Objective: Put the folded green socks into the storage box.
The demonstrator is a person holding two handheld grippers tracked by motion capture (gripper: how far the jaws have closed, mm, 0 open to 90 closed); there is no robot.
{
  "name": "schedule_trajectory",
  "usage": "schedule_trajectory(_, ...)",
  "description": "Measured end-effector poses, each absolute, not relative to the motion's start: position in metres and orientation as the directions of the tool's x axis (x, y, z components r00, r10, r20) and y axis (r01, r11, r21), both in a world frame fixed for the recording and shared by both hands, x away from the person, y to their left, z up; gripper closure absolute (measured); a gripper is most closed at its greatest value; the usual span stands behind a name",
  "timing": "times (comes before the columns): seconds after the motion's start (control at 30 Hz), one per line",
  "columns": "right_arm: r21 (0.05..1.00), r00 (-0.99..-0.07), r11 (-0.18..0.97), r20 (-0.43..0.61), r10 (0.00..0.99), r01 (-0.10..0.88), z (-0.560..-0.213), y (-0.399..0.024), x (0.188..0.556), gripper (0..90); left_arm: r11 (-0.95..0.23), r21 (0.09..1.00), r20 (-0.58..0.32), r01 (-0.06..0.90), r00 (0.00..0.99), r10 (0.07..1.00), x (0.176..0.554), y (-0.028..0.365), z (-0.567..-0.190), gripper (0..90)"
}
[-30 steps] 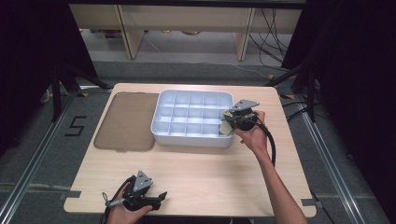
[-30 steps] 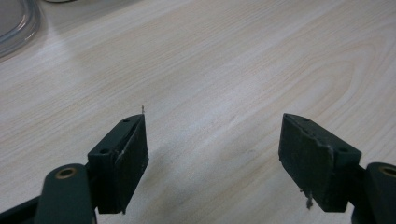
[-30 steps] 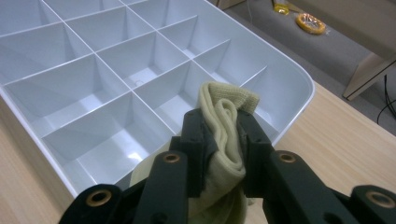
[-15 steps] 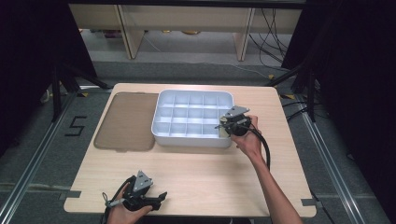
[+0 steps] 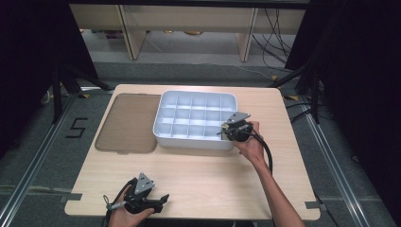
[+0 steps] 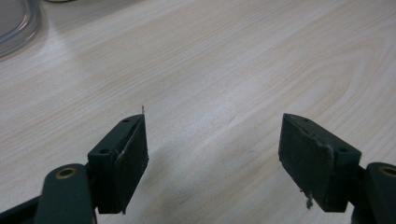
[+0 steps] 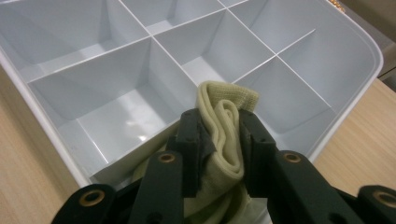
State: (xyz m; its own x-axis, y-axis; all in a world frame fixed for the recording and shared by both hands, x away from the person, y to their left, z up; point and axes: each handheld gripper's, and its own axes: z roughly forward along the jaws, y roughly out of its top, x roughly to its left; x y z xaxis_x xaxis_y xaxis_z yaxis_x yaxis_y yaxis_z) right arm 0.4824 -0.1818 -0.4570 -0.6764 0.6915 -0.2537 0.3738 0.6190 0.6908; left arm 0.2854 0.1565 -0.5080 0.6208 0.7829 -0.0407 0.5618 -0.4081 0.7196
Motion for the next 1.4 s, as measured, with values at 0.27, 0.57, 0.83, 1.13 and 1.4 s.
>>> schedule_trajectory(0.27, 0.722, -0.661, 0.564, -0.198, 0.724, 0.402, -0.449, -0.187, 0.482, 63.7, -0.395, 0.724, -0.054, 0.565, 0.617, 0.785, 0.285, 0.156, -0.508, 23.7)
schedule_trajectory(0.57, 0.752, -0.661, 0.525, -0.16, 0.733, 0.4, -0.431, -0.194, 0.482, 79.2, -0.422, 0.72, -0.031, 0.551, 0.633, 0.774, 0.285, 0.156, -0.507, 23.7)
schedule_trajectory(0.83, 0.662, -0.664, 0.579, -0.161, 0.73, 0.476, -0.45, -0.185, 0.489, 83.0, -0.392, 0.73, -0.054, 0.56, 0.62, 0.783, 0.285, 0.155, -0.509, 23.7)
schedule_trajectory(1.13, 0.569, -0.682, 0.634, -0.165, 0.712, 0.524, -0.456, -0.172, 0.495, 83.8, -0.387, 0.731, -0.054, 0.562, 0.612, 0.789, 0.284, 0.154, -0.509, 23.6)
schedule_trajectory(1.4, 0.566, -0.682, 0.618, -0.129, 0.72, 0.546, -0.458, -0.173, 0.5, 82.7, -0.39, 0.732, -0.051, 0.559, 0.616, 0.786, 0.284, 0.154, -0.509, 23.6)
